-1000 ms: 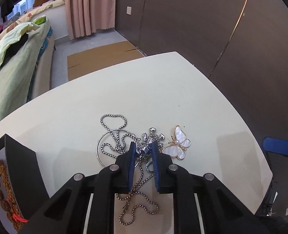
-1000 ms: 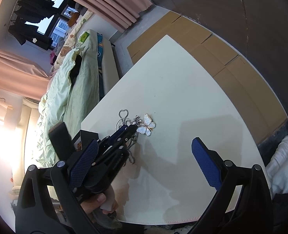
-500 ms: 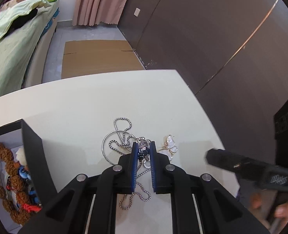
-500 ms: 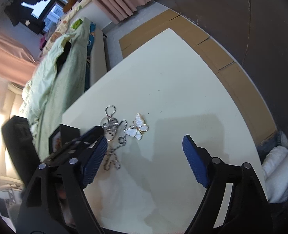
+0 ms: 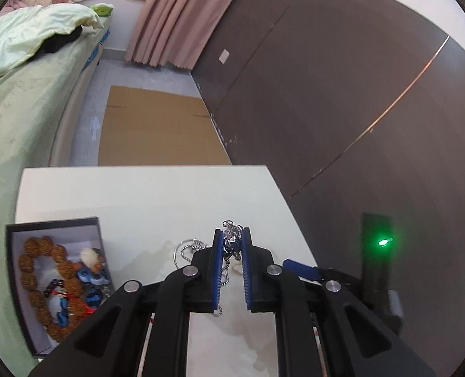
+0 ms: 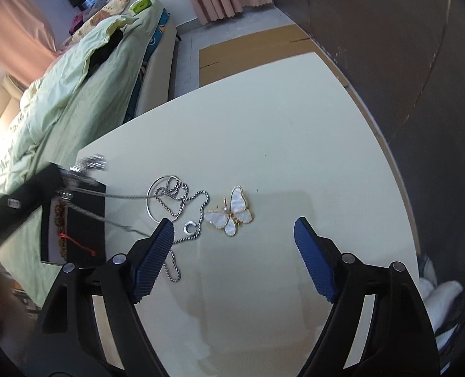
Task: Organize jewelry
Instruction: 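Carry the chains with the left gripper while the right gripper grasps the butterfly pendant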
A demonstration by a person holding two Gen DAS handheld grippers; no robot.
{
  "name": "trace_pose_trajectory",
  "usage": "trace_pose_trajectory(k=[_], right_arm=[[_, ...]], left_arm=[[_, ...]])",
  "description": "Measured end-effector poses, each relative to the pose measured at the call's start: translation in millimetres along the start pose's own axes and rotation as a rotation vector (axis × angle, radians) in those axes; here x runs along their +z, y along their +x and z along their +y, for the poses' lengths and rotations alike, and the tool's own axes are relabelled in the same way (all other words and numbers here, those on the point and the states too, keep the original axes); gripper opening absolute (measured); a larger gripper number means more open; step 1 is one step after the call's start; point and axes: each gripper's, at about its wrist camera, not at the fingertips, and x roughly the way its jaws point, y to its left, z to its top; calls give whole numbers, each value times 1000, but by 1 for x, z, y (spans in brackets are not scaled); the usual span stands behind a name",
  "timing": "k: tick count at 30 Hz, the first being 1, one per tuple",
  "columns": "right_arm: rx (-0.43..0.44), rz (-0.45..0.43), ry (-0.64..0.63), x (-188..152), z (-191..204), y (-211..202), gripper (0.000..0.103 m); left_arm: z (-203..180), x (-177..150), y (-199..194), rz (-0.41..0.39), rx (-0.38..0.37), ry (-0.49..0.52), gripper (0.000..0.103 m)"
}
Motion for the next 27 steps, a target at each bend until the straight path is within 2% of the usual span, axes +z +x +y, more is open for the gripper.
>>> trace_pose_trajectory(k=[4, 12, 17, 18, 19, 22, 27], right_arm=[[-37, 25, -49, 2, 6, 12, 68], [-115, 27, -142, 1, 18, 25, 65], [-149, 25, -173, 1, 22, 34, 58], [-154, 21, -183, 0, 24, 35, 52], [-157, 20, -191, 0, 25, 35, 42], [-104, 33, -161, 1, 21, 30, 42], [-25, 1, -116, 6, 15, 11, 42]], left_arm=[[4, 5, -16, -38, -10, -27, 9], [4, 10, -47, -101, -33, -41, 9], [-3, 17, -60, -123, -46, -45, 9], [-5, 19, -62, -125, -46, -43, 9], [-9, 22, -66, -129, -45, -39, 9], [-17, 31, -76, -143, -39, -26, 9], [-37, 45, -98, -176, -28, -3, 9]])
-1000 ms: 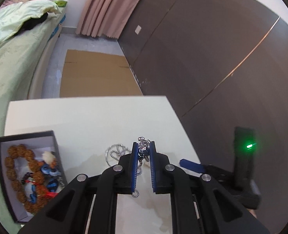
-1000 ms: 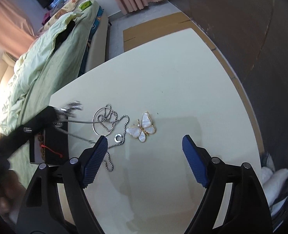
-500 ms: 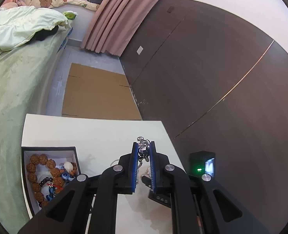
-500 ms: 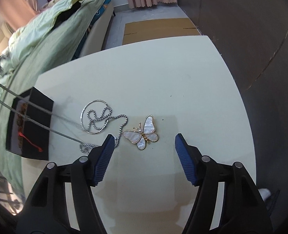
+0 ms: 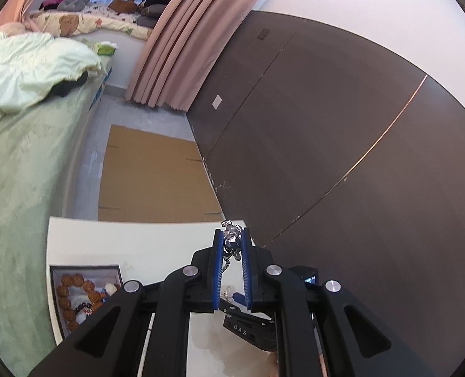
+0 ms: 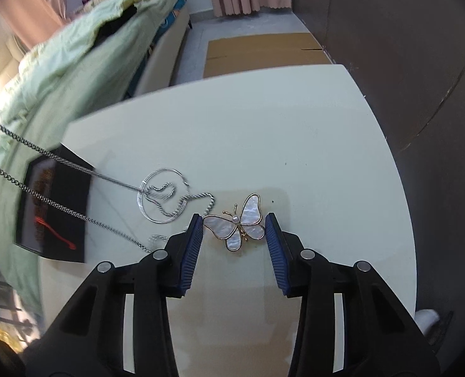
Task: Organize jewelry
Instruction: 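Carry the chains with the left gripper while the right gripper grasps the butterfly pendant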
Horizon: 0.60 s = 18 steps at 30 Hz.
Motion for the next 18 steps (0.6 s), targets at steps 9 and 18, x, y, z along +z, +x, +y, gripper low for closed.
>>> trace_pose_trajectory(k=[9, 18], right_arm=[[125, -78, 86, 4, -13, -30, 42], [244, -161, 144, 7, -16, -57, 42]], left_arm=[[-41, 32, -44, -79, 28, 61, 9], [-83, 67, -94, -165, 47, 138, 9]])
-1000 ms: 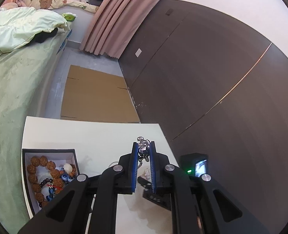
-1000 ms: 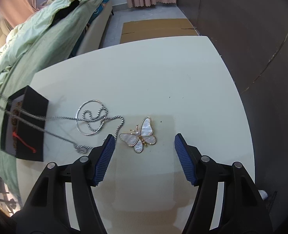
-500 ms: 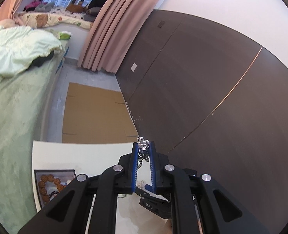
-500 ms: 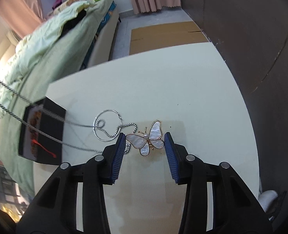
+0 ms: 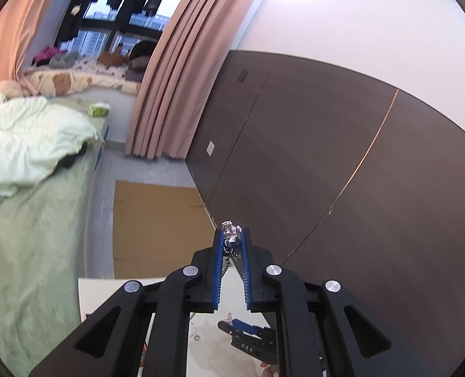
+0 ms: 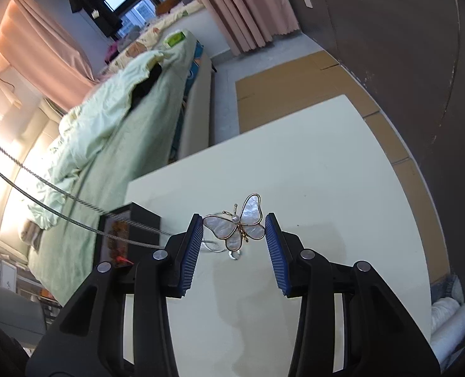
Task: Organize jewelry
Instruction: 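Carry the chains with the left gripper while the right gripper grasps the butterfly pendant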
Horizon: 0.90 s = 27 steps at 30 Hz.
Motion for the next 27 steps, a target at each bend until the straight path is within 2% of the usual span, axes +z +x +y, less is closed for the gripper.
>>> trace_pose_trajectory(k=[8, 14, 21, 27], right_arm=[[54, -18, -17, -3, 9, -5, 42], [58, -11, -38, -7, 17, -4, 42], [49, -9, -39, -9, 17, -2, 42], [35, 0, -46, -14, 22, 2, 42]], left_arm=[[-11, 21, -40, -53, 41, 44, 9], [10, 24, -52, -68, 79, 33, 9], [39, 3, -46, -36, 86, -9, 9], [68, -33, -34, 0, 99, -64, 9]])
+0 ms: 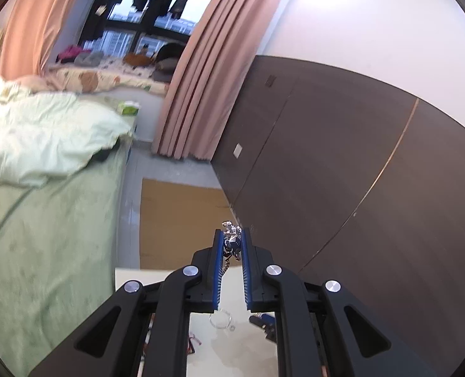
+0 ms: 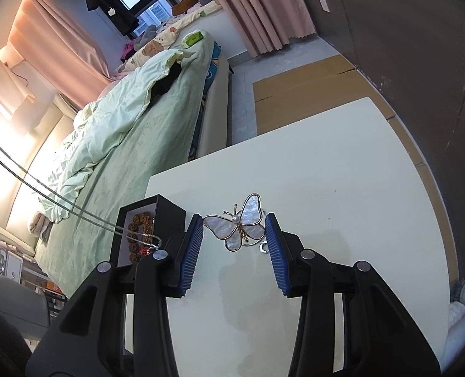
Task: Organize jewelry
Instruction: 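Carry the chains with the left gripper while the right gripper grasps the butterfly pendant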
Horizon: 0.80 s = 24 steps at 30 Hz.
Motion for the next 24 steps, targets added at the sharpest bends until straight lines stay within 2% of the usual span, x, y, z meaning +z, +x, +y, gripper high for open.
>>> trace_pose_trajectory(k=[4, 8, 14, 24], right_arm=[[-4, 5, -2, -2, 2, 2, 42], [-14, 16, -11, -2, 6, 7, 42], [-29, 34, -13, -2, 10, 19, 42], [-19, 53, -23, -5, 16, 27, 42]], left_arm=[[31, -27, 17, 43, 31, -65, 9], [52, -25, 10, 31, 37, -114, 9], [28, 8, -27, -57, 27, -39, 9], [1, 36, -49, -100, 31, 15, 9]])
